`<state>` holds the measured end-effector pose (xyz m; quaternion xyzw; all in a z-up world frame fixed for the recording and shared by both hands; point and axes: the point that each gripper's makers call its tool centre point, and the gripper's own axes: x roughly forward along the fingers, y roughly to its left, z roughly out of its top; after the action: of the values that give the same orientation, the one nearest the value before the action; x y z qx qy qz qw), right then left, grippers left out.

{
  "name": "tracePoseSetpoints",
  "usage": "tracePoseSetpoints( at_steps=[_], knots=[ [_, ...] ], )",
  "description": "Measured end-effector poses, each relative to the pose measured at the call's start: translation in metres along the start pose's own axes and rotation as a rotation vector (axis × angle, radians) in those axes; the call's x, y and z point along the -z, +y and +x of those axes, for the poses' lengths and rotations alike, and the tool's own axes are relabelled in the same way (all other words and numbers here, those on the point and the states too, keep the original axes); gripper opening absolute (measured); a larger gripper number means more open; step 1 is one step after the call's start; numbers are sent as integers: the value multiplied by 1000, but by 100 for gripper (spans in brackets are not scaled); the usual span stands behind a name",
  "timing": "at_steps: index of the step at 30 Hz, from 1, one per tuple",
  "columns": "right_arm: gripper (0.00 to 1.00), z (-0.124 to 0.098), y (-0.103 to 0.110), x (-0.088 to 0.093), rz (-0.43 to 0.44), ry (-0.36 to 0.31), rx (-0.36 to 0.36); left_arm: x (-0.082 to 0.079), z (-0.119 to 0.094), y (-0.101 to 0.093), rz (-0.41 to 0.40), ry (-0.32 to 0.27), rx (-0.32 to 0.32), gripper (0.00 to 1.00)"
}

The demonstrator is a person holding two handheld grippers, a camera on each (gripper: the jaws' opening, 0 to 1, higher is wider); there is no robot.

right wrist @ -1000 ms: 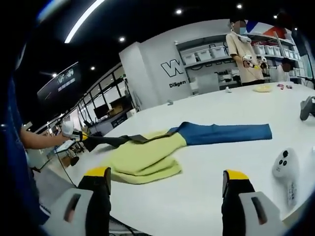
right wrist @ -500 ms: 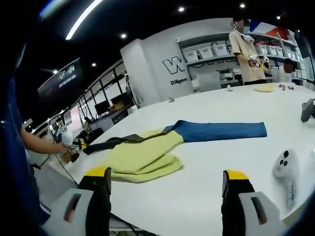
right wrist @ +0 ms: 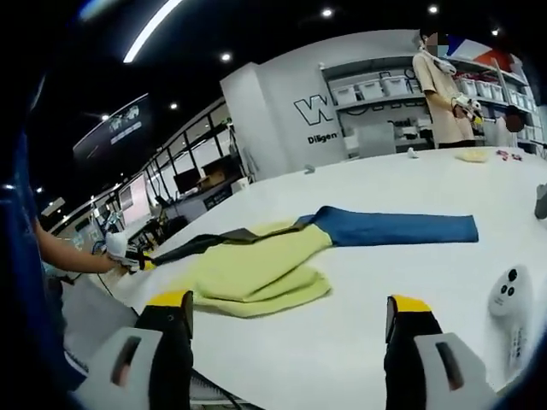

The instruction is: Fold the garment on the visible template until the final outline fits inside the template.

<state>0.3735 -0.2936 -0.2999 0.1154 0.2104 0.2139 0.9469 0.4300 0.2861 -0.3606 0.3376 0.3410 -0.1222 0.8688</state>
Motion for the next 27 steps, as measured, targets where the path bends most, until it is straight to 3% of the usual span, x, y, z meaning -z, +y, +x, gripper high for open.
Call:
tracePoseSetpoints(
  at_steps=[5, 10, 12, 14, 16, 19, 22, 25, 27],
  knots=[
    [92, 6, -3, 3, -10, 11, -5, -12, -10, -3, -106, -63, -5, 34],
    [91, 15, -3, 0, -48, 26, -24, -35, -18, -15, -189, -114, 51, 41],
    [91, 21, -4, 1, -68, 35, -31, -51, -24, -21, -216, -155, 58, 44],
    [90, 25, -4, 0, -80, 38, -40, -60, -26, -26, -239, -174, 72, 52],
    [89, 31, -1, 0, -84, 43, -51, -72, -30, -37, -296, -201, 111, 62],
    [86, 41, -3, 3, -108, 60, -74, -85, -37, -63, -390, -196, 241, 69],
    [81, 53, -5, 7, -142, 94, -96, -100, -49, -82, -359, -211, 304, 80],
    [75, 64, -6, 8, -162, 115, -110, -109, -59, -96, -338, -223, 345, 97],
    [69, 67, -8, 10, -168, 121, -111, -111, -62, -99, -341, -225, 356, 99]
  ],
)
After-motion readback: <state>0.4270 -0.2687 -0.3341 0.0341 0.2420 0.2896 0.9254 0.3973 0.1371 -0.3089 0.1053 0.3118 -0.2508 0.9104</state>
